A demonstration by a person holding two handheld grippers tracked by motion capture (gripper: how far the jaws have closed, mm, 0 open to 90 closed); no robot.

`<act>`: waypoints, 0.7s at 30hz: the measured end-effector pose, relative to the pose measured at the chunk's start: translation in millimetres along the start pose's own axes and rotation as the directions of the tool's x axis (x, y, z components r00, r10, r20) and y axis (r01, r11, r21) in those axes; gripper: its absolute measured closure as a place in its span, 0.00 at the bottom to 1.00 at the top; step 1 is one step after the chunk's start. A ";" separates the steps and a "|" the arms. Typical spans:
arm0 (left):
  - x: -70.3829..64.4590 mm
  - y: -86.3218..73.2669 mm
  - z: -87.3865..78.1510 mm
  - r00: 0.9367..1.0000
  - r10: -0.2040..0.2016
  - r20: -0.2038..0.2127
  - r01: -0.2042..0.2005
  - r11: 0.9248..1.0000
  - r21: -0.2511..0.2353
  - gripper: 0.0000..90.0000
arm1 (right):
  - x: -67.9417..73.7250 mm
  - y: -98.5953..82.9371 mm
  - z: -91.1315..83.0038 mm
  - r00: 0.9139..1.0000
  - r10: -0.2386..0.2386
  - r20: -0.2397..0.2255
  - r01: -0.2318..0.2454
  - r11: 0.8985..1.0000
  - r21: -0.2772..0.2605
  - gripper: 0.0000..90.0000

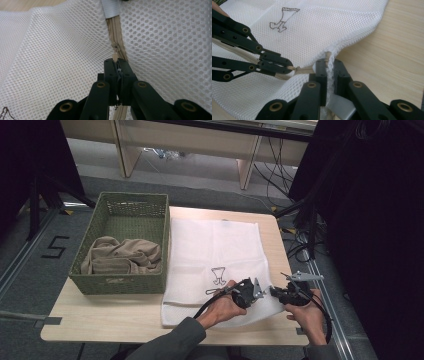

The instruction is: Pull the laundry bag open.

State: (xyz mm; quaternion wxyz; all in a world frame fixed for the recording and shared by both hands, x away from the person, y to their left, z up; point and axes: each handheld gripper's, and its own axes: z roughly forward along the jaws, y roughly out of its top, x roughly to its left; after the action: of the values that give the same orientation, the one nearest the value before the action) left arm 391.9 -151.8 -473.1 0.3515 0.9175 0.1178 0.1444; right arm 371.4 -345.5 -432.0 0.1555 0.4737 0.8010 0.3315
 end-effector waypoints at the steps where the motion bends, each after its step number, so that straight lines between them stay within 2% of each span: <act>1: 0.0 -0.1 0.1 1.000 0.001 -0.001 -0.001 1.000 0.001 0.97 | 0.0 0.0 0.0 1.000 0.000 0.000 0.000 1.000 0.000 0.95; 4: -0.9 -1.5 0.9 1.000 0.002 -0.004 -0.002 1.000 0.009 0.97 | 0.2 0.2 1.3 1.000 -0.004 0.011 0.004 1.000 0.004 0.95; 6: -0.7 -4.1 1.9 1.000 0.022 -0.009 -0.021 0.999 0.033 0.97 | -0.1 -0.3 0.0 0.999 -0.004 0.032 0.004 1.000 0.008 0.95; 8: -0.7 -9.3 0.9 1.000 0.010 -0.015 -0.010 0.999 0.030 0.97 | -3.9 -0.3 -1.8 0.999 -0.008 0.049 0.007 1.000 0.009 0.95; 12: 0.4 -15.1 -4.3 1.000 0.020 -0.008 -0.020 0.998 0.051 0.97 | -6.2 -1.7 -1.8 0.999 0.006 0.045 -0.006 1.000 0.001 0.95; 13: 0.1 -16.3 -5.0 1.000 0.003 -0.012 -0.002 0.999 0.035 0.97 | -5.5 -0.9 -1.0 0.999 0.001 0.043 -0.001 1.000 0.002 0.95; 14: 0.5 -16.8 -6.2 1.000 0.003 -0.009 -0.003 0.999 0.038 0.97 | -5.5 -0.9 -1.0 0.999 0.001 0.043 -0.001 1.000 0.002 0.95; 17: 2.2 -19.8 -10.7 1.000 0.022 -0.006 -0.021 0.998 0.055 0.97 | -4.2 -1.0 -0.7 0.999 -0.007 0.044 0.007 1.000 0.011 0.95; 21: 2.0 -23.9 -13.7 1.000 0.024 -0.010 -0.023 0.998 0.063 0.97 | -5.2 -1.1 -0.5 0.999 -0.014 0.052 0.013 1.000 0.013 0.95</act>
State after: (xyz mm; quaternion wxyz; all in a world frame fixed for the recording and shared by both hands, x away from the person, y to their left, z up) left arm 386.2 -125.4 -479.2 0.3200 0.9286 0.1133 0.1498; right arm 373.0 -350.5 -432.8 0.1753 0.4778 0.8019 0.3129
